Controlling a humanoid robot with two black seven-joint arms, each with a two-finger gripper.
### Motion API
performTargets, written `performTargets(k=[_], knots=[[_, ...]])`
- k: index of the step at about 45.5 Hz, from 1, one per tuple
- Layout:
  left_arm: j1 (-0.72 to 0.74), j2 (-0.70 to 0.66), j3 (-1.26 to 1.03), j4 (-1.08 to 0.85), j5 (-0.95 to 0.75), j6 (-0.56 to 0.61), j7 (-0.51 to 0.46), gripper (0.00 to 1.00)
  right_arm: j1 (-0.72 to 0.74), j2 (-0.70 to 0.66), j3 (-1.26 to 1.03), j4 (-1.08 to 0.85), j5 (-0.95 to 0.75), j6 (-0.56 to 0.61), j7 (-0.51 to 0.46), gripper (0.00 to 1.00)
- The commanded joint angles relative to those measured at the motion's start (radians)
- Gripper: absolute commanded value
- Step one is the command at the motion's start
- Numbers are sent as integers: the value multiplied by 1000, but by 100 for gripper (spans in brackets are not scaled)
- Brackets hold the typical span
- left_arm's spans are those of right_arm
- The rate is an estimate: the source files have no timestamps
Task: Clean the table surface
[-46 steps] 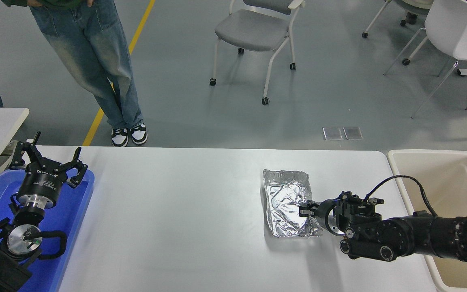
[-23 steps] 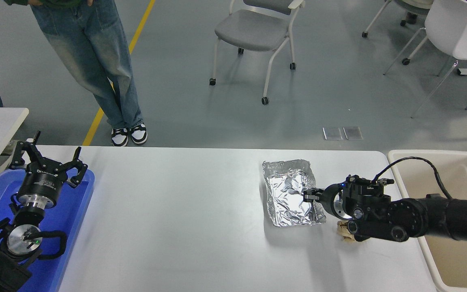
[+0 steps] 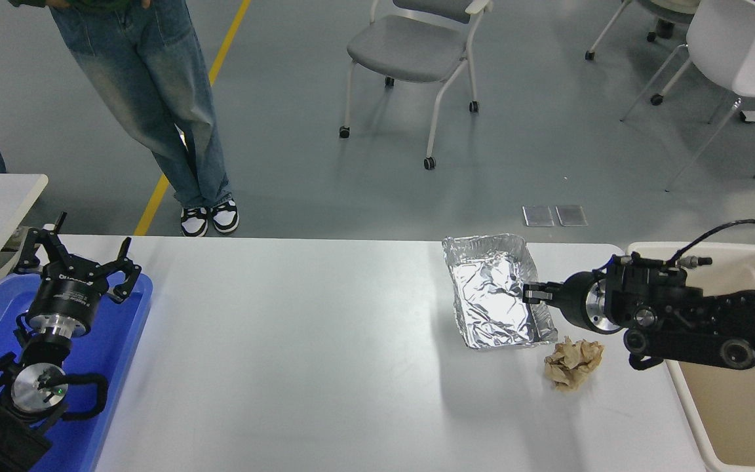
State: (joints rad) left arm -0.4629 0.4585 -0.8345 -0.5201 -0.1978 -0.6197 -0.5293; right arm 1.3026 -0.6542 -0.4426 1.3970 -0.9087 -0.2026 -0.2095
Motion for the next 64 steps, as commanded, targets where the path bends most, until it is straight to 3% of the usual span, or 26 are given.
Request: performTargets(k=[1, 30, 49, 64], knots=[[0, -1, 0, 0, 0, 0, 0, 100, 55, -160, 2, 91, -9, 25, 61, 0], [1, -1, 0, 0, 0, 0, 0, 100, 115, -484, 22, 128, -29, 176, 226, 0], [1, -1, 0, 0, 0, 0, 0, 100, -2, -567, 22, 17, -42, 172, 334, 0], [1, 0, 0, 0, 0, 0, 0, 100, -112, -550, 24, -147, -10, 143, 404, 0]])
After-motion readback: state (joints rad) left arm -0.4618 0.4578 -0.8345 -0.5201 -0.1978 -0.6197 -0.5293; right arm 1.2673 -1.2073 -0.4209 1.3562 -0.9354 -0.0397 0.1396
